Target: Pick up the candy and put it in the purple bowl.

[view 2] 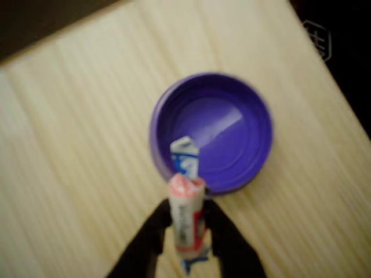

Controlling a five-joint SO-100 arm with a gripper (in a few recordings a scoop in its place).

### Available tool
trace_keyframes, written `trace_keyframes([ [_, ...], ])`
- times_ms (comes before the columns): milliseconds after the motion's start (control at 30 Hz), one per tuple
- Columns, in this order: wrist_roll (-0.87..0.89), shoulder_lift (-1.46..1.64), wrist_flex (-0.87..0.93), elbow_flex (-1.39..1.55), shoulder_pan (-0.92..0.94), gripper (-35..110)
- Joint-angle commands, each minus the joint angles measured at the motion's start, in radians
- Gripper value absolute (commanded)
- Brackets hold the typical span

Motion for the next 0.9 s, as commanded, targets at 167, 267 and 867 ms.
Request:
trace_keyframes([
  [167, 0.098, -0.049, -0.067, -0.198, 0.037, 0],
  [267, 0.126, -0.114, -0.066, -0.261, 0.041, 0],
  [867, 0.178, -0.247, -0.069, -0.336, 0.034, 8],
])
